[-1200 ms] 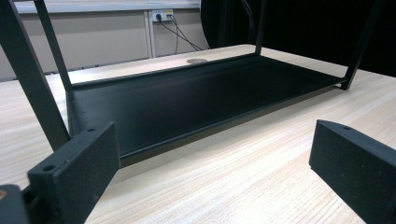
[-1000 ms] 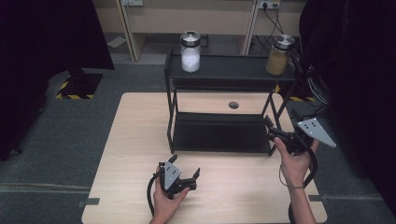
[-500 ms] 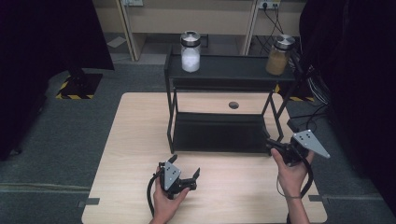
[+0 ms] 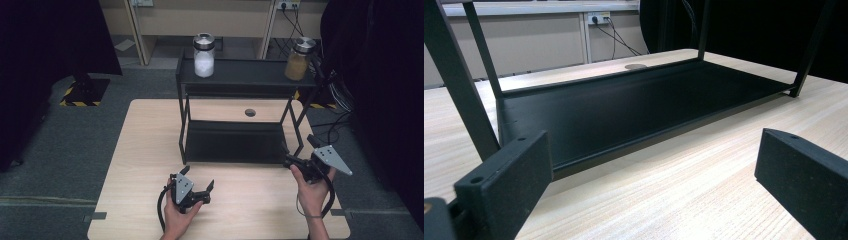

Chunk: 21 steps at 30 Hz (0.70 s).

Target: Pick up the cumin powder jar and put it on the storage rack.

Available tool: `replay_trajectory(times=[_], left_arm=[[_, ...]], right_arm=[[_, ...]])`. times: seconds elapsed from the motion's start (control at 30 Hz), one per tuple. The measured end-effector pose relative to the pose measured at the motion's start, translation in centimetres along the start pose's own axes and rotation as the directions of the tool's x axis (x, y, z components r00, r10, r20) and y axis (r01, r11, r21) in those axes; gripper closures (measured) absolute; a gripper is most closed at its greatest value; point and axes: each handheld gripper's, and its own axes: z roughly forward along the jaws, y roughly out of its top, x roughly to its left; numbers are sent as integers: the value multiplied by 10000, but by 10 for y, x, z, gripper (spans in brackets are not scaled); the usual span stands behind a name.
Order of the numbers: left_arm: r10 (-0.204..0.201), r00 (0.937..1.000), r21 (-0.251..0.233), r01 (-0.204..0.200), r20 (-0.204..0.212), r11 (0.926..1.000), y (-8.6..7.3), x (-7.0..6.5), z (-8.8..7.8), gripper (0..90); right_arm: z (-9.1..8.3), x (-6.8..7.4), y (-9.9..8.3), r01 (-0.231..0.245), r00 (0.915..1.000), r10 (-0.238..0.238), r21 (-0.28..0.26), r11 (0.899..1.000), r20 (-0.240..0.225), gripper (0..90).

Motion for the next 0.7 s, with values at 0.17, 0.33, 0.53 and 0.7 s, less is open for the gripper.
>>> replay_trajectory(times=[0.17,0.33,0.53,0.7], left_arm=[[-10,10000,-4,10,-5,10000,0,0,0,13],[19,10000,-1,-19,-17,10000,0,0,0,13],[17,10000,-1,-17,-18,10000,0,0,0,13],[14,10000,-22,-14,-28,10000,0,-1,0,13]], right_arm=[[-2,-1,-8,5,10000,-5,276,9996,15,21],[-3,-2,-19,-117,9999,120,598,9981,-36,21],[-3,-1,-27,-63,10000,66,870,9962,-38,23],[-4,0,-31,-46,10000,52,995,9950,-52,23]])
